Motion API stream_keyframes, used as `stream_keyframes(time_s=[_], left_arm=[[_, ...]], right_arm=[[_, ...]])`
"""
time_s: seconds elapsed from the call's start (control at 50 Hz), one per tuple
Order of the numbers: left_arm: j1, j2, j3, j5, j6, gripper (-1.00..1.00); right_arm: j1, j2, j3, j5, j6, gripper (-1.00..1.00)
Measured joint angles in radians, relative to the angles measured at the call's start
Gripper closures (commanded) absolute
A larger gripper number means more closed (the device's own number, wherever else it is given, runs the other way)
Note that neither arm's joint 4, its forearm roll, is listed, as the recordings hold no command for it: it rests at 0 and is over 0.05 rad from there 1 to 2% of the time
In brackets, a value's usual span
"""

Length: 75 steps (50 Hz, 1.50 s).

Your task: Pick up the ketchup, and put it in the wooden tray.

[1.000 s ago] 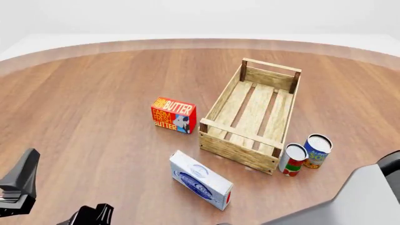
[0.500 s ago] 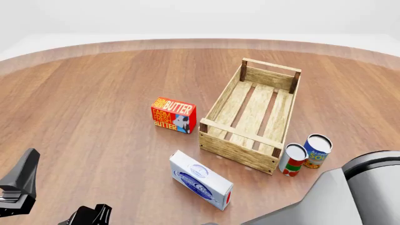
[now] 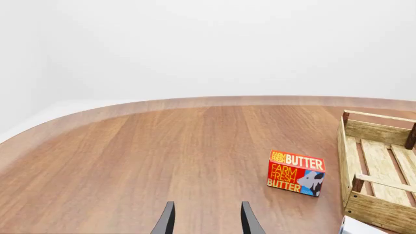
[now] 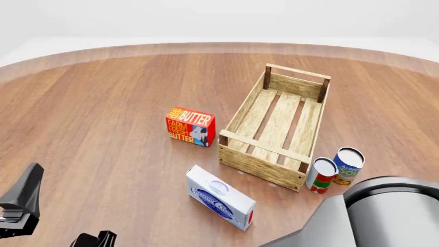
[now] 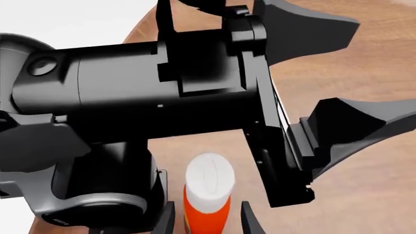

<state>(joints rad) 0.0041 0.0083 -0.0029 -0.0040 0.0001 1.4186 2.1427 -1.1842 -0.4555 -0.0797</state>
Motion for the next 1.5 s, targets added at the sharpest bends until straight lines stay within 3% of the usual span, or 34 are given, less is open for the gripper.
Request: stream_keyframes(time_s=[0.1, 0.12, 0.78, 1.5], left_arm=[[0.000, 0.000, 0.000, 0.000, 0.000, -1.00], [0.000, 0.000, 0.000, 0.000, 0.000, -1.00], [0.000, 0.000, 0.000, 0.000, 0.000, -1.00], [0.000, 0.000, 0.000, 0.000, 0.000, -1.00]], right_arm=[[-0.001, 0.005, -0.009, 0.003, 0.001, -1.00], [-0.001, 0.005, -0.010, 0.004, 0.001, 1.00], [-0.026, -0.058, 0.066, -0.010, -0.032, 1.00], [-0.132, -0.188, 0.215, -0.042, -0.047, 1.00]])
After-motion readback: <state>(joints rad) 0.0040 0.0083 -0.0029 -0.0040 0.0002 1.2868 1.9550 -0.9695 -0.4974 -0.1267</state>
